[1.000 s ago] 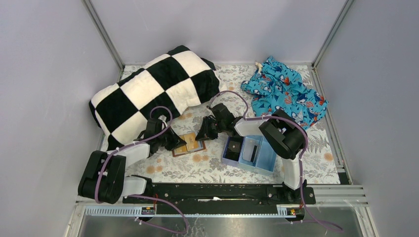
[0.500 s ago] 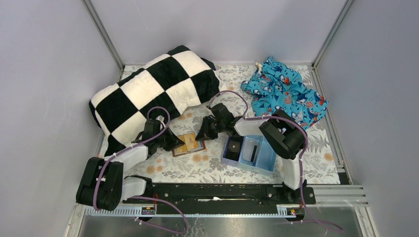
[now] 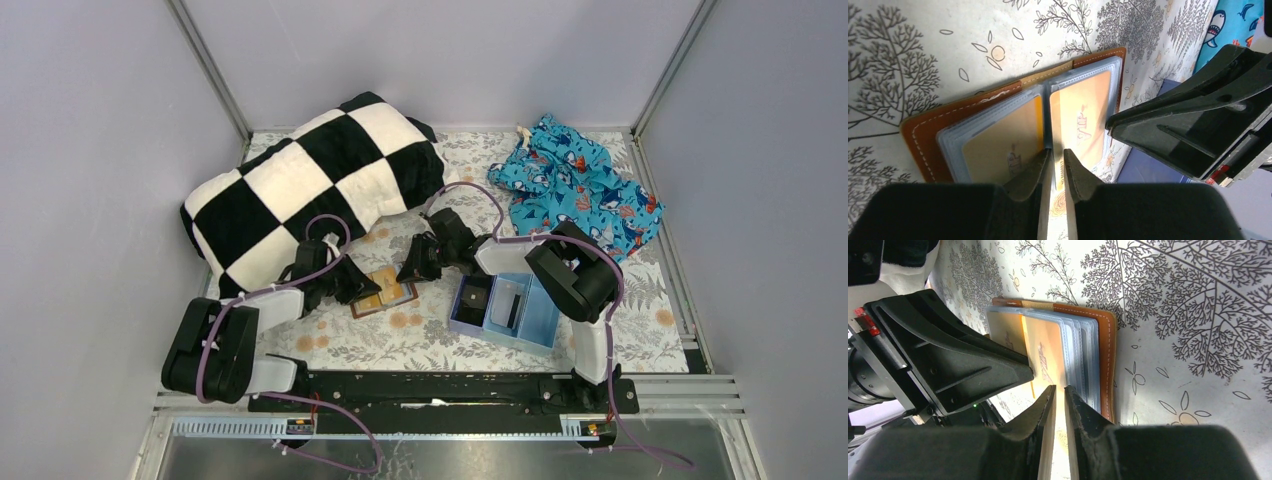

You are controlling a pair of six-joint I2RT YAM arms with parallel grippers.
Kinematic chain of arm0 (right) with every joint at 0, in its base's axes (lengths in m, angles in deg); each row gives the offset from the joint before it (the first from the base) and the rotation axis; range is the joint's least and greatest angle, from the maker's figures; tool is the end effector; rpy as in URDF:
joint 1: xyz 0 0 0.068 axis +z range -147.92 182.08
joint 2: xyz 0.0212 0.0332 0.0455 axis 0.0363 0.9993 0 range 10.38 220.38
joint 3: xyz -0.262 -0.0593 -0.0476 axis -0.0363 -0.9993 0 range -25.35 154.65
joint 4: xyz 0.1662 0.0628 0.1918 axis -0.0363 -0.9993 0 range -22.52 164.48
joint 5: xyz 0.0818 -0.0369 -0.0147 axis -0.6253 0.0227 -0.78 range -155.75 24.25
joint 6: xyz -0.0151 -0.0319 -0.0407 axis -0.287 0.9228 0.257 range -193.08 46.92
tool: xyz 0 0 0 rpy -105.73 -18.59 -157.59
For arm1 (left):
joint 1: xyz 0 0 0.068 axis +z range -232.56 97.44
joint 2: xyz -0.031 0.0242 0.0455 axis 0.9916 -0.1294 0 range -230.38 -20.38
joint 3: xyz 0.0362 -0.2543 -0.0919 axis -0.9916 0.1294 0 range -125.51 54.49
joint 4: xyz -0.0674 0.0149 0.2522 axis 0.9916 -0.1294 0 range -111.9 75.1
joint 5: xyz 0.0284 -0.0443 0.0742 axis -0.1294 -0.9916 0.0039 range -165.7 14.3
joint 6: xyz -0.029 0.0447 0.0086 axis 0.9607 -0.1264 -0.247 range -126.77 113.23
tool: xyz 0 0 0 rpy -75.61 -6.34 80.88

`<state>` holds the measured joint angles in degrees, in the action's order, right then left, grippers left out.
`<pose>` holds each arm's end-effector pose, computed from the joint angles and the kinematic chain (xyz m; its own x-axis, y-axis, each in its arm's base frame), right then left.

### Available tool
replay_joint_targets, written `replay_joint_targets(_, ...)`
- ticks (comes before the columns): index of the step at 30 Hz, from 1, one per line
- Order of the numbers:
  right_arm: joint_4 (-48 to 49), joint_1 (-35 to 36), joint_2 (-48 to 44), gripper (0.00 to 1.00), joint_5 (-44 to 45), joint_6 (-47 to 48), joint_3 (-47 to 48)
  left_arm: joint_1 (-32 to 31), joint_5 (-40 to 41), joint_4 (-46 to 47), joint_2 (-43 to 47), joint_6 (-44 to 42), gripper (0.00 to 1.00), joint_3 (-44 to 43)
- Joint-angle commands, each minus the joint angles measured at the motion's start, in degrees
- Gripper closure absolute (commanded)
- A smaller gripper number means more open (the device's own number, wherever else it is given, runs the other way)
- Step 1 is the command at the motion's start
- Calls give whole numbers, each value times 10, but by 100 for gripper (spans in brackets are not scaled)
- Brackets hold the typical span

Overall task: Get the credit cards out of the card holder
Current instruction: Remove the credit card from the card holder.

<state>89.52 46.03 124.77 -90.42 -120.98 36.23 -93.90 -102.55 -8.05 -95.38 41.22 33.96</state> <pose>0.2841 0.2946 0.1300 -0.9398 0.0306 -0.3404 -0.2550 0.6005 0.7579 0.2069 -0.0579 0.1258 -0.8368 -0.5084 -0.2032 -0.2211 0.6533 -0.7241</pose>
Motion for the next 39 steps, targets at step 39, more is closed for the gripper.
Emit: replay_joint_targets(39, -86, -36, 32, 78, 77, 25, -49, 12, 86, -80, 56, -20, 100, -17)
